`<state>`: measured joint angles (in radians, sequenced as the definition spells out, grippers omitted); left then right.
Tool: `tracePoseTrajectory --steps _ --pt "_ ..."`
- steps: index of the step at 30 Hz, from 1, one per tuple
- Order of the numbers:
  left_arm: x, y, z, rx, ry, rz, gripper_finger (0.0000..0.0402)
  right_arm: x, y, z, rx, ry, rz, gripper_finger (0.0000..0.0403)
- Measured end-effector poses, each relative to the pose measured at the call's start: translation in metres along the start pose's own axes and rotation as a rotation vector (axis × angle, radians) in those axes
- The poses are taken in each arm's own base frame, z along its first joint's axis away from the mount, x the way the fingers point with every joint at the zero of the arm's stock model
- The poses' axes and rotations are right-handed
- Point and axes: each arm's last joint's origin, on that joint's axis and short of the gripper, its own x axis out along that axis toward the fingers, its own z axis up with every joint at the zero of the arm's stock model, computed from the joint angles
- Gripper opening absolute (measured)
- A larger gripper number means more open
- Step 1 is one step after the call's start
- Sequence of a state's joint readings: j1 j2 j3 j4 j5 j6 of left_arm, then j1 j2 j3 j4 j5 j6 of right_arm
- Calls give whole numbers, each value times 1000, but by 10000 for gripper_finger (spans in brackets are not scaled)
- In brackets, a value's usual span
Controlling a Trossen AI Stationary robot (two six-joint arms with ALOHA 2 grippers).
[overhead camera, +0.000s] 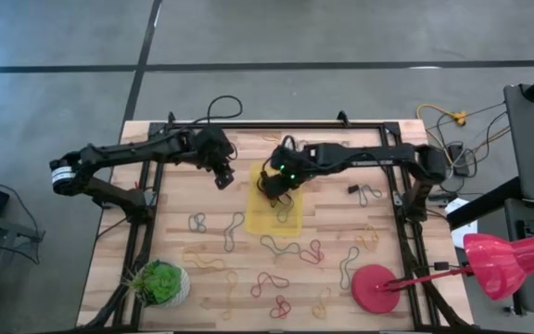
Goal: Pick and place rubber bands into bin
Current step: Put the red rubber band into the yellow bin
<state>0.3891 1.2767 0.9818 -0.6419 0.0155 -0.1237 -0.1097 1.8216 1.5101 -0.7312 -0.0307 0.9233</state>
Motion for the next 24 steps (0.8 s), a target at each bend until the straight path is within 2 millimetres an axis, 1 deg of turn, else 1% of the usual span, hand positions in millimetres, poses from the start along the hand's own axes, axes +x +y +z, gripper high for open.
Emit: tracePoseTrajectory --steps 2,5,8,11,13,16,18,20,24 --pt "3 -1 -8 -16 38 -30 164 3 5 -4 -29 10 -2 110" --pt "9 -4 -23 -69 94 -78 164 -1 11 -11 -108 -21 -28 161" --pt "16 -8 -40 -77 157 -98 164 -14 16 -21 -217 -82 -73 202" --pt "23 -15 -55 -64 204 -110 164 -29 23 -35 -323 -97 -78 227" --pt "26 -19 -65 -57 247 -113 164 -36 26 -45 -386 -76 -78 237" --pt "28 -27 -73 -21 264 -130 164 -41 28 -68 -484 8 -118 242" --pt "29 -31 -76 5 275 -138 164 -44 28 -87 -535 87 -159 240" --pt "30 -33 -77 19 270 -145 164 -46 28 -107 -551 153 -210 235" --pt "30 -33 -77 57 264 -145 164 -47 33 -148 -596 217 -260 226"
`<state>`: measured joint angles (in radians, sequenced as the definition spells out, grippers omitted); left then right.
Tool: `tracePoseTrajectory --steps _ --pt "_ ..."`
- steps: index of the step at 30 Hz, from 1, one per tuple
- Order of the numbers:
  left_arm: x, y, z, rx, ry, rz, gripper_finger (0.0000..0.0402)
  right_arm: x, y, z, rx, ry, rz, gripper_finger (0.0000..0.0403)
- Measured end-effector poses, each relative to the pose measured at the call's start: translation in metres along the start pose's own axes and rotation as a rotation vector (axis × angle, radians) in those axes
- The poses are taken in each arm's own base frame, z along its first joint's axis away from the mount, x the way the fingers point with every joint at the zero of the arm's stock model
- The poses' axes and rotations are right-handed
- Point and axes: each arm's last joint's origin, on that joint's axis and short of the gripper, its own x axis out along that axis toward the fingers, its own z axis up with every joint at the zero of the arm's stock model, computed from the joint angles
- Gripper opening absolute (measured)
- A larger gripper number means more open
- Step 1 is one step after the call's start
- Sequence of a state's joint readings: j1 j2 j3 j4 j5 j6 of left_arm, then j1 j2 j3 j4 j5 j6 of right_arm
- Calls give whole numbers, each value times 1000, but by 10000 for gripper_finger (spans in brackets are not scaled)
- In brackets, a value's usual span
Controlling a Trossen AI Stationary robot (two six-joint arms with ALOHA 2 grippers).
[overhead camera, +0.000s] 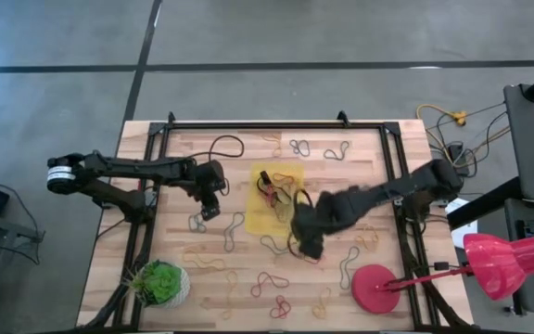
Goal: Pick and place rubber bands into bin
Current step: Put the red rubber band into the yellow bin
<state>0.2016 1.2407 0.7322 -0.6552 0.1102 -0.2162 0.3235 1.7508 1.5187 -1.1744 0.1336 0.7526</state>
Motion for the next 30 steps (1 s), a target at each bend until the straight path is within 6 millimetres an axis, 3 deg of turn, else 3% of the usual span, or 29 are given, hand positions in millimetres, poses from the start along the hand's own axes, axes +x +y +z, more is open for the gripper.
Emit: tracePoseTrajectory --steps 6,14,20,30 --pt "-1 -1 4 55 -32 1 164 16 39 -36 -177 48 -18 224" --pt "-1 0 4 124 -31 3 164 60 63 -46 -241 236 19 224" --pt "-1 0 3 132 -23 7 164 83 70 -43 -292 257 19 223" --pt "-5 11 9 125 -49 56 164 100 67 -43 -407 229 55 223"
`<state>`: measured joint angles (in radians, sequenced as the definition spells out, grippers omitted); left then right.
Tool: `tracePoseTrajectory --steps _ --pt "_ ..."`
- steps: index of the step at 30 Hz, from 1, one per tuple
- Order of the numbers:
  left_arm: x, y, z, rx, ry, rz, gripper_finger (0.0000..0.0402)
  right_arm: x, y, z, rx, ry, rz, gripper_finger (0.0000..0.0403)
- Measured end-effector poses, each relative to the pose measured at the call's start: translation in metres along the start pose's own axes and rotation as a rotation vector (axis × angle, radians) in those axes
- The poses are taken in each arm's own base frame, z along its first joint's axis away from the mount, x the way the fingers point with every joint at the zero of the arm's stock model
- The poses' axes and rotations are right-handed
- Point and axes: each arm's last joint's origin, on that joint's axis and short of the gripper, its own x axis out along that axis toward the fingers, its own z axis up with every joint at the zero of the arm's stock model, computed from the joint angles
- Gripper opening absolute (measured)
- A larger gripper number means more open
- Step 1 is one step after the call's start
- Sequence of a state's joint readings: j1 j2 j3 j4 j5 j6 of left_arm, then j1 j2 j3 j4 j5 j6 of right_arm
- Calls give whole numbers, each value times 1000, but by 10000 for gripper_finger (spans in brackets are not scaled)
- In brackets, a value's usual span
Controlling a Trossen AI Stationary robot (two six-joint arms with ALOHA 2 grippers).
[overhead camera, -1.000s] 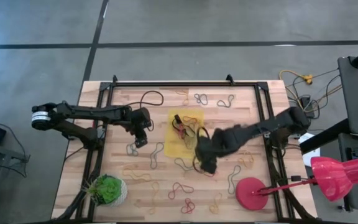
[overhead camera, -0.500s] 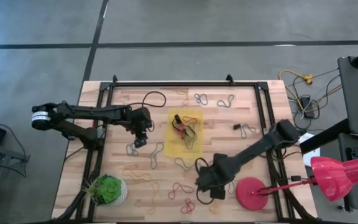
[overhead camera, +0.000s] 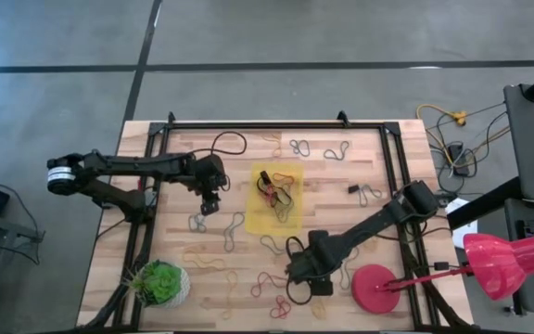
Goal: Pick and place rubber bands into bin
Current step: Put the red rubber band into the yellow bin
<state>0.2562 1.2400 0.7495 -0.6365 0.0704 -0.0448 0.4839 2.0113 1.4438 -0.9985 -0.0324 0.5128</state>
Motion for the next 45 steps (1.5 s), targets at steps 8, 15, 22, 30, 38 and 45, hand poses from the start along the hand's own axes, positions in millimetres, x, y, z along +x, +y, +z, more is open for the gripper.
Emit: tracePoseTrajectory --steps 8,15,22,30,38,45 --pt "-5 0 7 -70 -26 -3 164 25 -7 -11 -1 29 -13 223" --pt "-20 -4 24 -225 -92 -30 164 30 -10 -17 -24 5 -11 223" --pt "-40 -18 38 -321 -164 -119 164 36 -11 -14 -68 -77 -53 179" --pt "-45 -34 34 -274 -163 -155 164 50 -15 -16 -115 -144 -39 110" --pt "-45 -38 38 -223 -215 -172 164 60 -20 -20 -105 -179 -43 51" --pt "-47 -39 44 -217 -272 -187 164 58 -23 -17 -89 -194 -43 12"
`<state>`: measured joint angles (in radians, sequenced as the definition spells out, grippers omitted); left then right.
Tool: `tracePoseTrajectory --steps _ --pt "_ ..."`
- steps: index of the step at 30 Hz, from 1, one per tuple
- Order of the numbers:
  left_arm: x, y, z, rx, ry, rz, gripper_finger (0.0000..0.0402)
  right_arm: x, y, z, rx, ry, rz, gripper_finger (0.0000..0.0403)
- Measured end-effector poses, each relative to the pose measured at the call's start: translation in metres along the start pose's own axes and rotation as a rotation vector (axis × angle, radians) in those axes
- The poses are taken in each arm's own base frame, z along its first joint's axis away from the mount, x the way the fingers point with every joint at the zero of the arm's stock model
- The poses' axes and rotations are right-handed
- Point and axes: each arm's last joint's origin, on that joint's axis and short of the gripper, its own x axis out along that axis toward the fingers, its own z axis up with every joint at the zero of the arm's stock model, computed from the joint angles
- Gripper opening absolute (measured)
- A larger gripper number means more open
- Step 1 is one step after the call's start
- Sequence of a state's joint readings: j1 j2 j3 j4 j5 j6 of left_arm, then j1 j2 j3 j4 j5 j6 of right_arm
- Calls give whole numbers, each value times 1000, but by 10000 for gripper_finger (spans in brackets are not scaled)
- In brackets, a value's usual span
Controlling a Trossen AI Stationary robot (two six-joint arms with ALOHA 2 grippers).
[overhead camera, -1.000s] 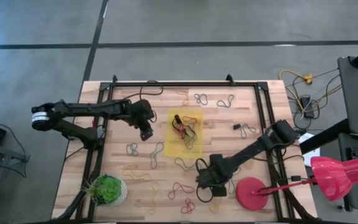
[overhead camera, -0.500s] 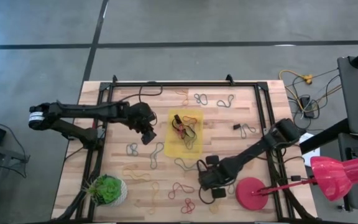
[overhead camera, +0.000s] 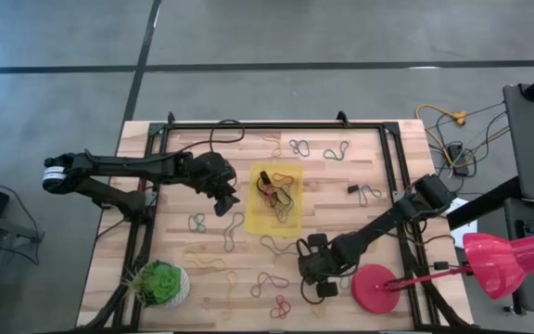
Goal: Pick and place rubber bands into bin
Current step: Put the red rubber band into the yellow bin
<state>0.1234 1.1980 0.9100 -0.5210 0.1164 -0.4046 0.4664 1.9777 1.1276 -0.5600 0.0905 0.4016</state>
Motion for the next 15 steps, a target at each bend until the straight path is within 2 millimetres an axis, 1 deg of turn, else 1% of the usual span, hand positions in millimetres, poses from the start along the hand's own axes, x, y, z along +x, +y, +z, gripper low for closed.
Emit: tracePoseTrajectory --steps 2,3,5,7,11,15 --pt "0 0 1 2 -13 -3 164 -6 -1 2 14 -24 -20 9" --pt "0 -1 2 3 -22 -6 164 -10 -4 3 19 -58 -81 9" --pt "0 -1 4 5 -40 -2 164 -21 -14 4 63 -101 -179 8" --pt "0 -1 5 7 -53 -2 164 -29 -26 3 116 -94 -246 8" --pt "2 -1 5 6 -47 4 164 -73 -39 12 234 -199 -174 8" --pt "2 -1 5 6 -48 4 164 -104 -58 18 271 -279 -159 8"
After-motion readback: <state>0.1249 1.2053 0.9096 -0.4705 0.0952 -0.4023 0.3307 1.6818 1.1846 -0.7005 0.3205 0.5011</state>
